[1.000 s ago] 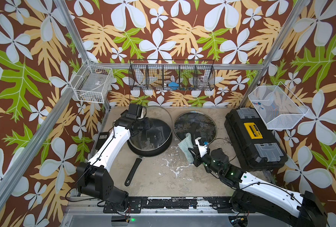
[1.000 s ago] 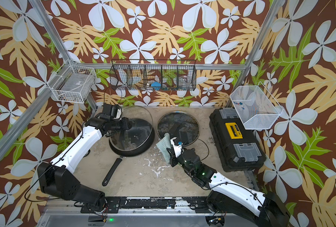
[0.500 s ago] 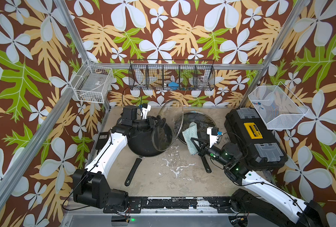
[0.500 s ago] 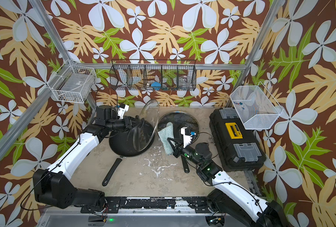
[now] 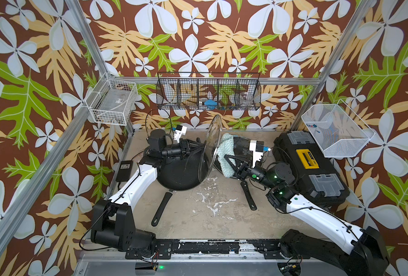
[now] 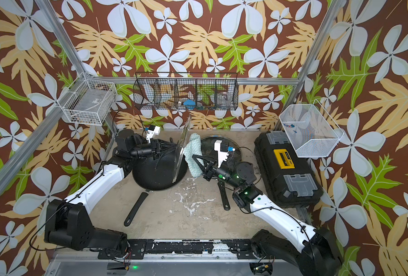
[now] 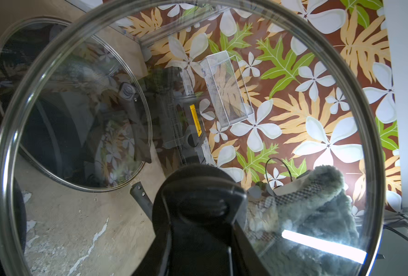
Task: Wipe the pot lid with a cloth
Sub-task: Wipe the pot lid.
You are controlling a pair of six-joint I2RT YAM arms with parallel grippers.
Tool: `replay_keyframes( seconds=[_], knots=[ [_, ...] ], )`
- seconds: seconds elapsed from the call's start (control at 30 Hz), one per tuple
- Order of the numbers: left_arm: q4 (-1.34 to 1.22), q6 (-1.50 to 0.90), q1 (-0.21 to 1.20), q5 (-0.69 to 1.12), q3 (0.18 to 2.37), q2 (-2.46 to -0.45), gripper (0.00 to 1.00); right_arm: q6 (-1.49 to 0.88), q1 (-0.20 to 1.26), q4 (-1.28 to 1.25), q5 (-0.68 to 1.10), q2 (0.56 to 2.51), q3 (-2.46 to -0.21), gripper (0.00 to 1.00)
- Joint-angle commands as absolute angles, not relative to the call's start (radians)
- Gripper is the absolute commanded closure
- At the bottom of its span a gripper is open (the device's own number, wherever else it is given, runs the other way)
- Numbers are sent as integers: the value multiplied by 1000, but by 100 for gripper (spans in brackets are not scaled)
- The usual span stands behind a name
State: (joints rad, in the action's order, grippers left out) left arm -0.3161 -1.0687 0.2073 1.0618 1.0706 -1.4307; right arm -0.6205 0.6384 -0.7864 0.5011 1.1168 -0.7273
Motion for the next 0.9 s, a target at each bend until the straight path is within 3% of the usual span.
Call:
replay_keyframes(
  seconds=[0.0, 0.1, 0.43, 0.6, 0.87],
  knots=[
    [-651, -1258, 204, 1125, 1040, -1433, 100, -607, 667, -866, 506, 1154, -762, 100],
    [-796, -1365, 204, 1144, 1009, -1437, 100, -636, 673, -903, 465, 1191, -783, 100],
    [-823, -1394, 210, 1168, 995, -1430, 100, -593, 655, -847, 323, 1345, -941, 100],
    [-1028, -1562, 216, 1161, 964, -1434, 100, -625, 627, -850, 289, 1436, -1005, 100],
    [-1288, -1798, 216, 1102, 930, -1469, 100, -637, 627, -880, 385, 1483, -1053, 100]
  ],
)
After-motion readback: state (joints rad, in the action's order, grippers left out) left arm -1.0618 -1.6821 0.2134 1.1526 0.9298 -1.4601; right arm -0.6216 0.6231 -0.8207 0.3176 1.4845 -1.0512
